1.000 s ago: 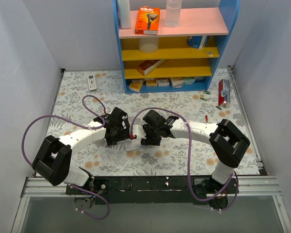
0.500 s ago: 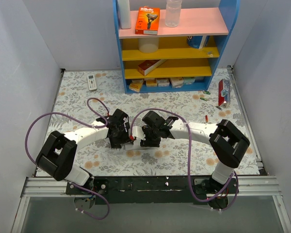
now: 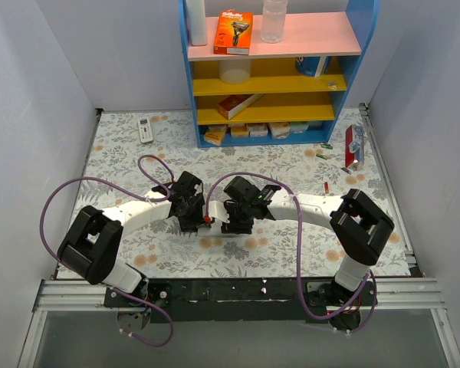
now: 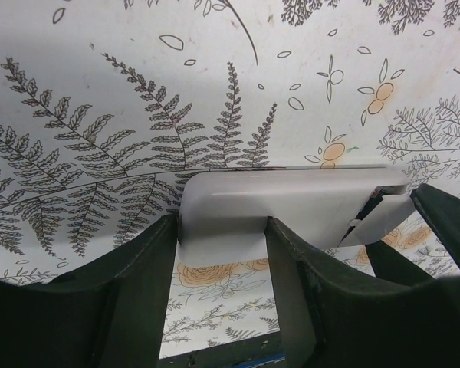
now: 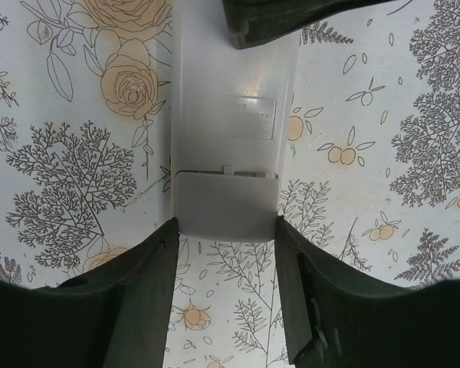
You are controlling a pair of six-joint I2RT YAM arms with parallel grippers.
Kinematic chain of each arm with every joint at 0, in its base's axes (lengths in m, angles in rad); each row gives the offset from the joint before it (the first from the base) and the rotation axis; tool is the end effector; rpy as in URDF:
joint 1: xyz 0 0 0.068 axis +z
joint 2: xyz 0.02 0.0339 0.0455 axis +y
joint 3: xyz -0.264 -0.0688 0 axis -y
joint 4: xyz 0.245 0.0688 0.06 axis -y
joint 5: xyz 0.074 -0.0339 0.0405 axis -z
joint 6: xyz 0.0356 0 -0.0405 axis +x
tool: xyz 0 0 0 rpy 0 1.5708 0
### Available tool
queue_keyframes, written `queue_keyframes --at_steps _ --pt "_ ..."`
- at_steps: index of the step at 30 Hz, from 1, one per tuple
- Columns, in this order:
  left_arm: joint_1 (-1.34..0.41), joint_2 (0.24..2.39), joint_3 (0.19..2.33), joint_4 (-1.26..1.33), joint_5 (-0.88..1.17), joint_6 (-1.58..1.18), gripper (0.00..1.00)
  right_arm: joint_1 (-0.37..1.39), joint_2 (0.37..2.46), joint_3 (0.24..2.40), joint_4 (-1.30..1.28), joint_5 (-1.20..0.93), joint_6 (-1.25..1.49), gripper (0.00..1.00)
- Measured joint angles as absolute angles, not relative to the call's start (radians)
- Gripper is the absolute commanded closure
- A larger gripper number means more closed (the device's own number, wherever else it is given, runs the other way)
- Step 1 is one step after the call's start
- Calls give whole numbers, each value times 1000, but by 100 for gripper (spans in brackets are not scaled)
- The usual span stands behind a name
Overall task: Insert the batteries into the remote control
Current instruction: Load the battery cover into the remote control.
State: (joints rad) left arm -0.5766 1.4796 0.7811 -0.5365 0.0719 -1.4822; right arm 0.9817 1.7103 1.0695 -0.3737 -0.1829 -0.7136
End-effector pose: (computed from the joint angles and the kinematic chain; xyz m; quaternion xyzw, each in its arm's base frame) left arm 0.2151 -0.1429 0.1614 -0.4257 0.8886 -0.1614 0.0557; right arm 0.1872 0.2917 0.1840 -0.7345 0.6149 0.1236 0.2592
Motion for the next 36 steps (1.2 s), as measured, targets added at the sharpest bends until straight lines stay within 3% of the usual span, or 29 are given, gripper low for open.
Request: queue_keyframes --at_steps 36 --pt "-569 1470 772 -530 75 -1482 59 969 1712 1063 -381 -190 -657 65"
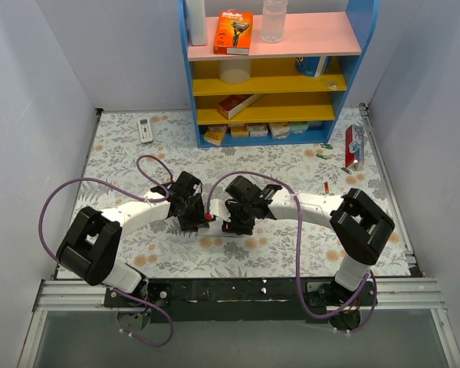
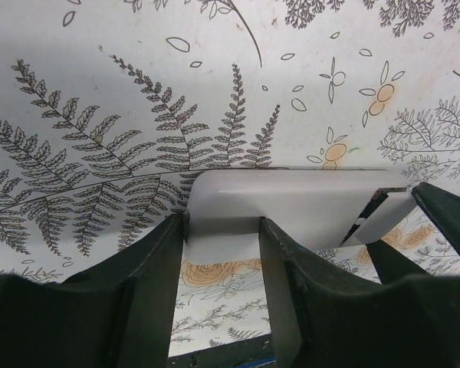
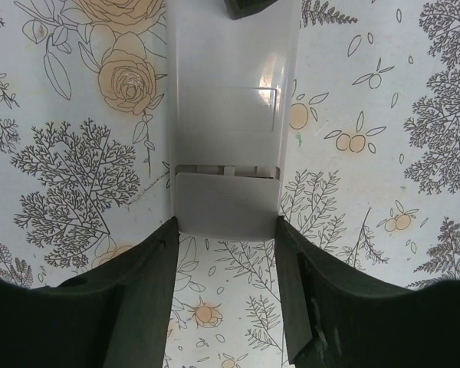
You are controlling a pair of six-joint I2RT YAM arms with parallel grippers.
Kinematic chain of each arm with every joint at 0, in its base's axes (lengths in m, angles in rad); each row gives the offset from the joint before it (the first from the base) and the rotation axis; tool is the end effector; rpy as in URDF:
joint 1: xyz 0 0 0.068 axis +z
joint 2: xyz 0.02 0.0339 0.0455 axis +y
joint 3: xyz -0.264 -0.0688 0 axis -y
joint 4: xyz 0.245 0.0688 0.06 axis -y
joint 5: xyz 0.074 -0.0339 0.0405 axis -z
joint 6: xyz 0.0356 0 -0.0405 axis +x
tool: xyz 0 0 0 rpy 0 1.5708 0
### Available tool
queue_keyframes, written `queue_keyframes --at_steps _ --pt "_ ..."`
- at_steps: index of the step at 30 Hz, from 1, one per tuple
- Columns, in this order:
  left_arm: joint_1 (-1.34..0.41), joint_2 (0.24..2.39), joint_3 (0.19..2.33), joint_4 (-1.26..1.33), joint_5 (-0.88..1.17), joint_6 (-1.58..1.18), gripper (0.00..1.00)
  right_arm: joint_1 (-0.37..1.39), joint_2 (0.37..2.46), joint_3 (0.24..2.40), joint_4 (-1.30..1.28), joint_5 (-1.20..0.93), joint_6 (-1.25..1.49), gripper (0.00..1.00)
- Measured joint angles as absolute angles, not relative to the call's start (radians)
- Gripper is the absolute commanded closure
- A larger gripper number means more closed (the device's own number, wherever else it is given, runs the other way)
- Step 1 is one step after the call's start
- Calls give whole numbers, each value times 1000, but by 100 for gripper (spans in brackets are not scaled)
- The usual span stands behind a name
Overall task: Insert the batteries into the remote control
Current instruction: Load the battery cover into the remote control.
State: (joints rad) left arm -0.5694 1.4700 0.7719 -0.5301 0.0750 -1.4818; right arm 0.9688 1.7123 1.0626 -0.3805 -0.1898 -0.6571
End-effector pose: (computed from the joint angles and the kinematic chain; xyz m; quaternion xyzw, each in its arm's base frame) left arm 0.2146 -0.1405 0.1615 -0.4280 0.8868 -0.1648 0.0567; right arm 0.1897 0.2879 0.1810 -0.7142 0.6410 0.1315 0.2484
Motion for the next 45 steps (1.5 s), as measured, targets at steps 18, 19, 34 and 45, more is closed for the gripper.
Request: queue_keyframes --at_steps 18,19,34,45 --pt "-568 1470 772 -530 75 -1481 60 963 1734 1094 -426 -201 -667 67" --pt "-568 1470 772 -530 75 -1481 60 963 1740 1102 -434 -202 -668 67" --pt "-567 1469 772 -530 75 -1481 60 962 1798 1195 -543 -205 -670 60" --pt "-567 1467 772 -530 75 -1481 60 962 1822 1230 -579 -205 -669 55"
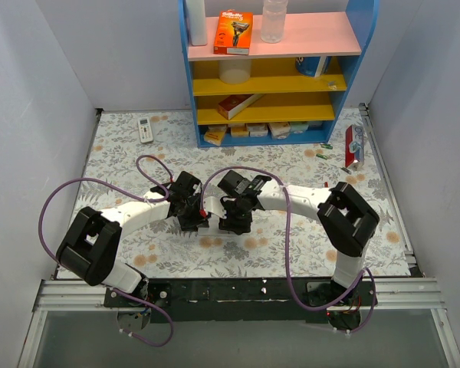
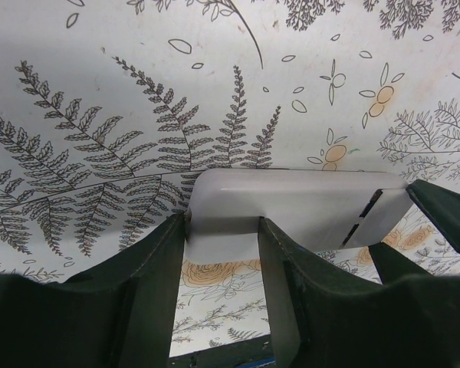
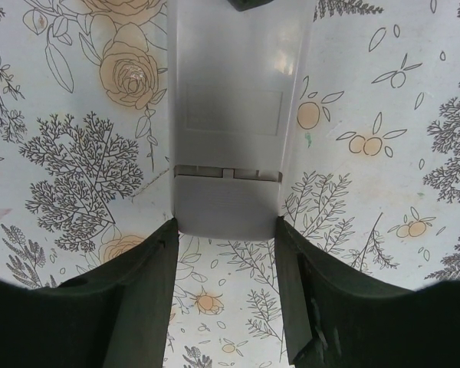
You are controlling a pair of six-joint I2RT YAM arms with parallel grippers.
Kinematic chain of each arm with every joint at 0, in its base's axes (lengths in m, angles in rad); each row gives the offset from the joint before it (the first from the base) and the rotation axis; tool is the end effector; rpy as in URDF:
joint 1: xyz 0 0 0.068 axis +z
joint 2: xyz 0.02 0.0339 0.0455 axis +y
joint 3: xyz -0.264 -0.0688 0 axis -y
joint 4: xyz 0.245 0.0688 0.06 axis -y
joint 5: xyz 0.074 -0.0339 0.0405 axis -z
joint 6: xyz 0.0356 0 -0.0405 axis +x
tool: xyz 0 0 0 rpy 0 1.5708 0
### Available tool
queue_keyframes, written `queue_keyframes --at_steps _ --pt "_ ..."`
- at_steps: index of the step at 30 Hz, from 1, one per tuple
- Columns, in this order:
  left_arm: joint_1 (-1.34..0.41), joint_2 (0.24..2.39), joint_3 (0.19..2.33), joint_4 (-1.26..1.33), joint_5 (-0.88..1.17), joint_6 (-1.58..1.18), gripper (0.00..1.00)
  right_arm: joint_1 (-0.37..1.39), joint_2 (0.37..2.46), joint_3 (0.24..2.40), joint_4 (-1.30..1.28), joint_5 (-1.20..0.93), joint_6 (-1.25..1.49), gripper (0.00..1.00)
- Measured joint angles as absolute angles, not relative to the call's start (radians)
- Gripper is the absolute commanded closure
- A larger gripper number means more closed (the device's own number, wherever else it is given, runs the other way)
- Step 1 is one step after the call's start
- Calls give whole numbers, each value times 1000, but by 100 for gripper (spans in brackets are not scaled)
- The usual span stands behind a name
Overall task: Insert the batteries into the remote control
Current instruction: Load the battery cover into the remote control.
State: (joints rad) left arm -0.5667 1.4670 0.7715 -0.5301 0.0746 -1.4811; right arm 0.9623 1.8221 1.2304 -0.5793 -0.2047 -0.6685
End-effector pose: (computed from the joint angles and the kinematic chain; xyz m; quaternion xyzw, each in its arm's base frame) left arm 0.2148 -0.1398 0.1621 -0.4288 0.8862 -0.1657 0.0579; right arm 0.2026 0.3035 0.1821 -0.7237 0.6536 0.1280 0.1807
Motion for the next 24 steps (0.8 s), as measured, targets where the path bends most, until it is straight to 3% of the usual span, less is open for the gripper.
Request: queue_keyframes --at_steps 24 --pt "-567 1450 759 -520 83 -1480 67 969 1895 1336 -684 -204 -666 52"
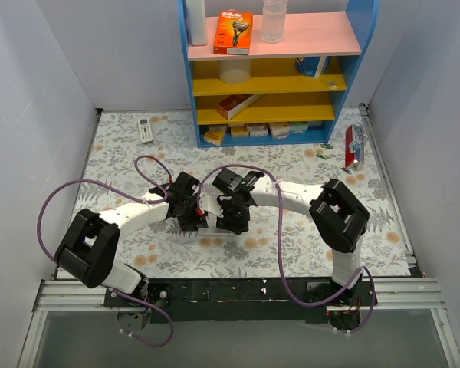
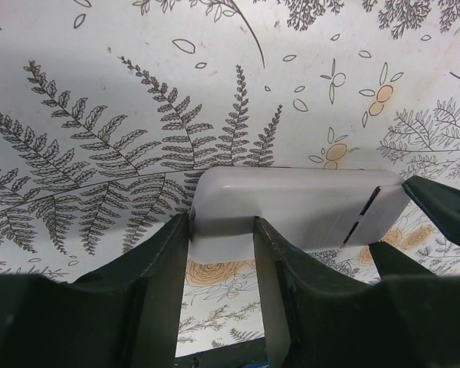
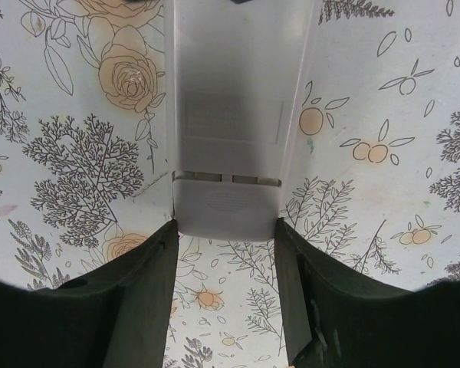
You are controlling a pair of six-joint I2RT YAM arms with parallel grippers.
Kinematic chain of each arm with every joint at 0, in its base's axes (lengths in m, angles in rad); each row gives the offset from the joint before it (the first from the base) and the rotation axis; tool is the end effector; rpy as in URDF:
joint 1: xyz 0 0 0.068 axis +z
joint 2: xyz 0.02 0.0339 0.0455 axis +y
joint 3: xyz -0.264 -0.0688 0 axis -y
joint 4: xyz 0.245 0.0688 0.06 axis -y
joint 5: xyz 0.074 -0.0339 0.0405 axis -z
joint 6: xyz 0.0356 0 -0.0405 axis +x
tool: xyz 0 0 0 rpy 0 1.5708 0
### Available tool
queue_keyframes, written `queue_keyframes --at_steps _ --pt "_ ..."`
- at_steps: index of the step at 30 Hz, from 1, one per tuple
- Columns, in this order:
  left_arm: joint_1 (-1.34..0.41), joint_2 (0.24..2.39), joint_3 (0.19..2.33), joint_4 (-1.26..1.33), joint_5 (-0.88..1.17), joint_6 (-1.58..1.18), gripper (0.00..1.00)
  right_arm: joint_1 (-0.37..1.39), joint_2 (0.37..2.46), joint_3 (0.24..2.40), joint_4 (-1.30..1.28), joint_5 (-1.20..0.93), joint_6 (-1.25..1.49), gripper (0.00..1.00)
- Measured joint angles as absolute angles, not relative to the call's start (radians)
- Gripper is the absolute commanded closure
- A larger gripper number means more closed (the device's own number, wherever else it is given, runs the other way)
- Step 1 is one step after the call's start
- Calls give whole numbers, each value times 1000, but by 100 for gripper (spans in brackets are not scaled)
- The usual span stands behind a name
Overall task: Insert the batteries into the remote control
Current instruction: Load the battery cover into the remote control.
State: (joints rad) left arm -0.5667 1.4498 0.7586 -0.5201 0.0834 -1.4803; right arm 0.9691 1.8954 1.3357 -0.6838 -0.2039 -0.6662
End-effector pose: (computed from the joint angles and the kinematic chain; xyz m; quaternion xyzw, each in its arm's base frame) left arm 0.2124 -0.1387 0.1631 -0.4269 0.8855 -0.1739 0.0579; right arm 0.2084 0.3162 0.1814 -0.7274 0.6592 0.1237 0.1451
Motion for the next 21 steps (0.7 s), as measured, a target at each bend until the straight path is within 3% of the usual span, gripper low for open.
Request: queue_keyframes --at_steps 21 --pt "-567 1444 758 -530 67 -1496 65 983 1877 1311 -652 -189 -628 34"
